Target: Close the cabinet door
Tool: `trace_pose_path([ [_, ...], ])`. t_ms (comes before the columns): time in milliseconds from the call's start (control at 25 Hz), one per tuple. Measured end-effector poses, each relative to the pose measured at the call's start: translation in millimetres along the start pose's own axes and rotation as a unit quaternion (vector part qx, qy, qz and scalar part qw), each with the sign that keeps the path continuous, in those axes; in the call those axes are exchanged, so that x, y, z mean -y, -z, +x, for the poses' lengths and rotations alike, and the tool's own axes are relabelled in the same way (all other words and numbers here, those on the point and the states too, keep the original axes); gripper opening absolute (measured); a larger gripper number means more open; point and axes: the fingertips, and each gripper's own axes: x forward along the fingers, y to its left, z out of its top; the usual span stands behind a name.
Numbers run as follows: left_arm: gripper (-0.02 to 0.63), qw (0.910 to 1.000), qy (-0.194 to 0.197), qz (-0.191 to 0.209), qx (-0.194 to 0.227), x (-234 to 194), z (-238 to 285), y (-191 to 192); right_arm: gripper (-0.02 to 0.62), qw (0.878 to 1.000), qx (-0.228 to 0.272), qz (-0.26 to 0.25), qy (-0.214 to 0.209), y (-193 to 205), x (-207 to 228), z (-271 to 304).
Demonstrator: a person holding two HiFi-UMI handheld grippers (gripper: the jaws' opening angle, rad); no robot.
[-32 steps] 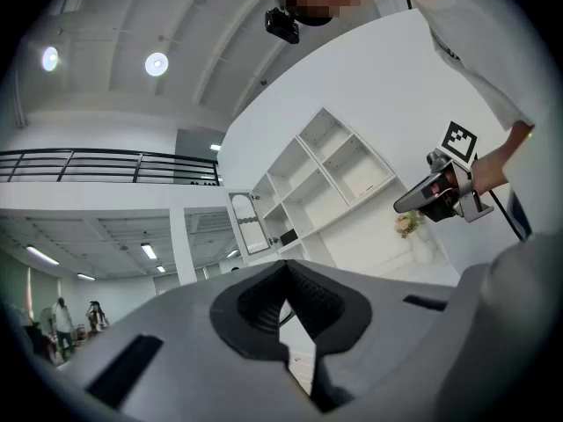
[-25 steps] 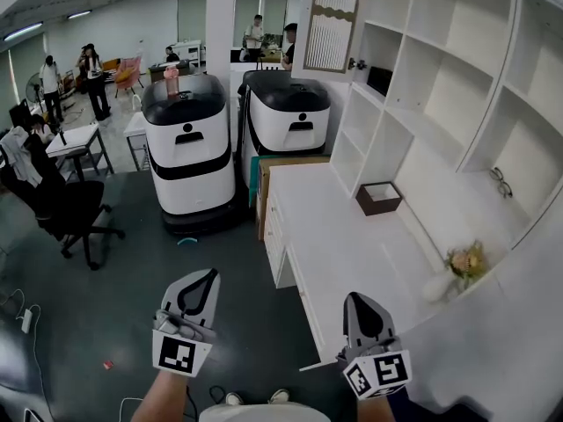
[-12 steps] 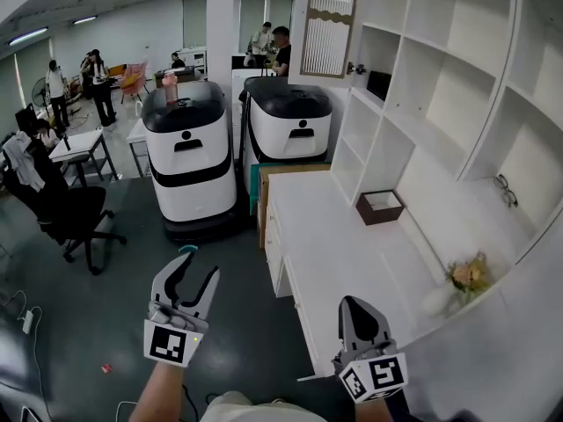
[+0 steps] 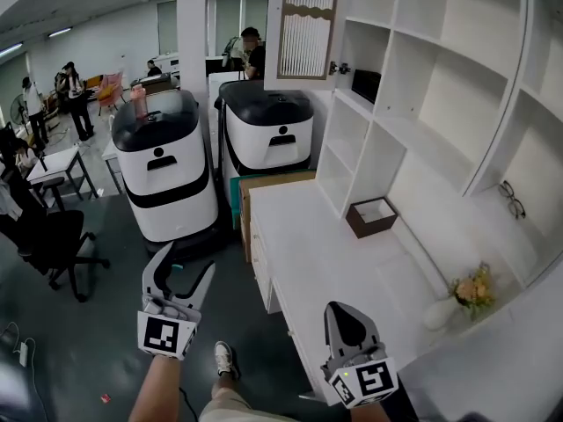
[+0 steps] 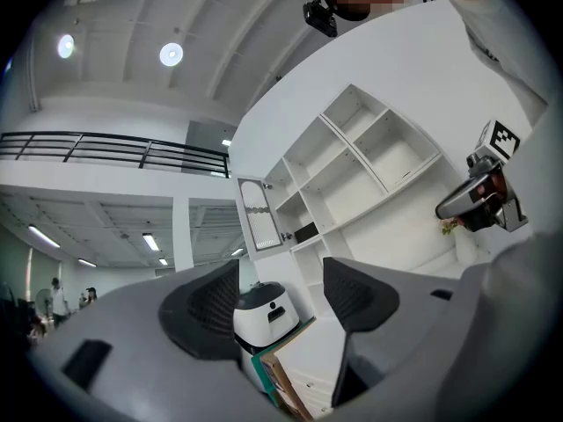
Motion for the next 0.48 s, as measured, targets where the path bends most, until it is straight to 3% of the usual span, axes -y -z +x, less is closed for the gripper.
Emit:
trace_pose_path([
  [240,0.316,0.9983,0.053,-0.008,0.023,-62.7,133.9,59.3,-0.003,0.998,-0.009,0.001,0.061,13.4,34.6,116.7],
  [480,0.333,0.9930,0.109,-0.031,0.035,-133.5,252.3,99.3,-0.002,0.994,-0.015,-0.003,0.111,0.2,48.1,238.5],
])
